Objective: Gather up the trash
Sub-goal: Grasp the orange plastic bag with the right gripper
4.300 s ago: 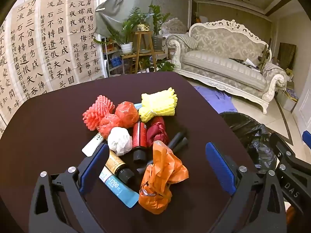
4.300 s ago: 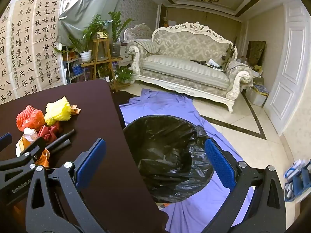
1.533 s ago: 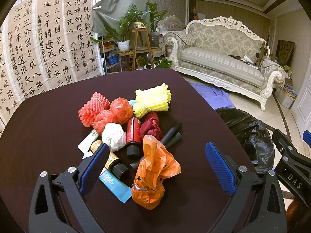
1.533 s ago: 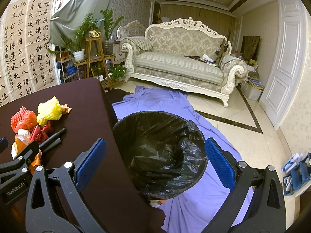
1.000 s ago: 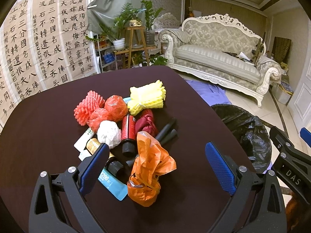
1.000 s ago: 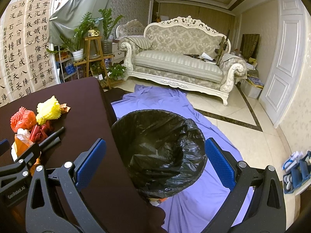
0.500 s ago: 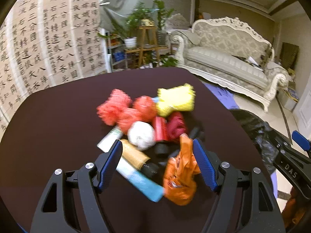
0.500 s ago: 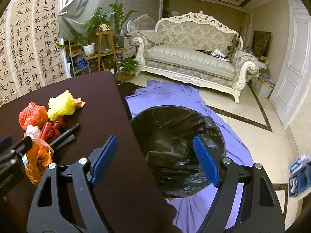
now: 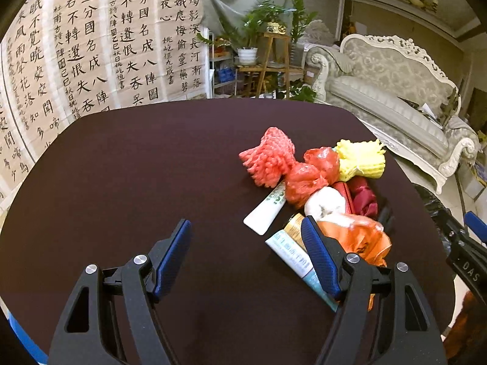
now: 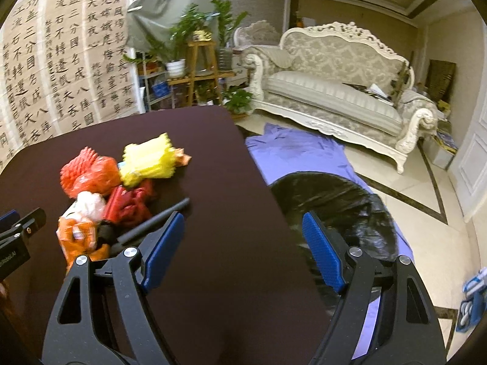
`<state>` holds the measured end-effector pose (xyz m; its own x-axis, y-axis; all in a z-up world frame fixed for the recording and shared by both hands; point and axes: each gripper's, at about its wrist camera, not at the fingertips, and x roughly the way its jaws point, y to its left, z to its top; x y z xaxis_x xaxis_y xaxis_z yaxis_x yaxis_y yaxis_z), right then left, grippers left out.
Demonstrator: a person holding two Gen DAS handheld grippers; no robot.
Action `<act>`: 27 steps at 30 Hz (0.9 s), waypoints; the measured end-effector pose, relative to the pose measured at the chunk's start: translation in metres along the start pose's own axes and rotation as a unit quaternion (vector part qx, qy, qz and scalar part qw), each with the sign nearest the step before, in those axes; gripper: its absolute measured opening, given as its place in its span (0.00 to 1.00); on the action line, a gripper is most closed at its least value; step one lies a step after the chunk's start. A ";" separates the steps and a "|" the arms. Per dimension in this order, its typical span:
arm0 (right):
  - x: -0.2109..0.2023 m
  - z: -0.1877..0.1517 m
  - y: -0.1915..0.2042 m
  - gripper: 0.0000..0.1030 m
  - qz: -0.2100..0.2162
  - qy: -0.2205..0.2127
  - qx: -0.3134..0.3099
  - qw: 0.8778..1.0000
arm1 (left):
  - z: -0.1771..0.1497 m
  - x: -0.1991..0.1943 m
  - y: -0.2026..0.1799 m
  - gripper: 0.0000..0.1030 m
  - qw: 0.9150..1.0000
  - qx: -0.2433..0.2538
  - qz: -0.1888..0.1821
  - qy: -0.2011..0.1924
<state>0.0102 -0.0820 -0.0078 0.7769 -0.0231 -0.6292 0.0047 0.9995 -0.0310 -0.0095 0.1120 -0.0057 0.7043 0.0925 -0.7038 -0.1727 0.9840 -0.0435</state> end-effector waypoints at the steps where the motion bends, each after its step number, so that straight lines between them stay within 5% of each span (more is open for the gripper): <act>1: -0.001 0.001 0.002 0.76 0.006 0.002 -0.002 1.000 | -0.001 -0.002 0.002 0.70 1.000 -0.001 -0.001 0.000; 16: -0.015 -0.004 0.074 0.77 0.101 0.010 -0.056 0.993 | -0.020 -0.006 0.056 0.70 0.998 -0.025 0.063 0.006; 27: -0.006 -0.014 0.110 0.77 0.115 0.027 -0.096 0.988 | -0.028 -0.005 0.079 0.70 0.997 -0.045 0.068 0.019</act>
<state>-0.0028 0.0282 -0.0185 0.7091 0.1978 -0.6768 -0.2917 0.9562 -0.0262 -0.0464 0.1852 -0.0256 0.6447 0.2159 -0.7333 -0.3268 0.9450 -0.0090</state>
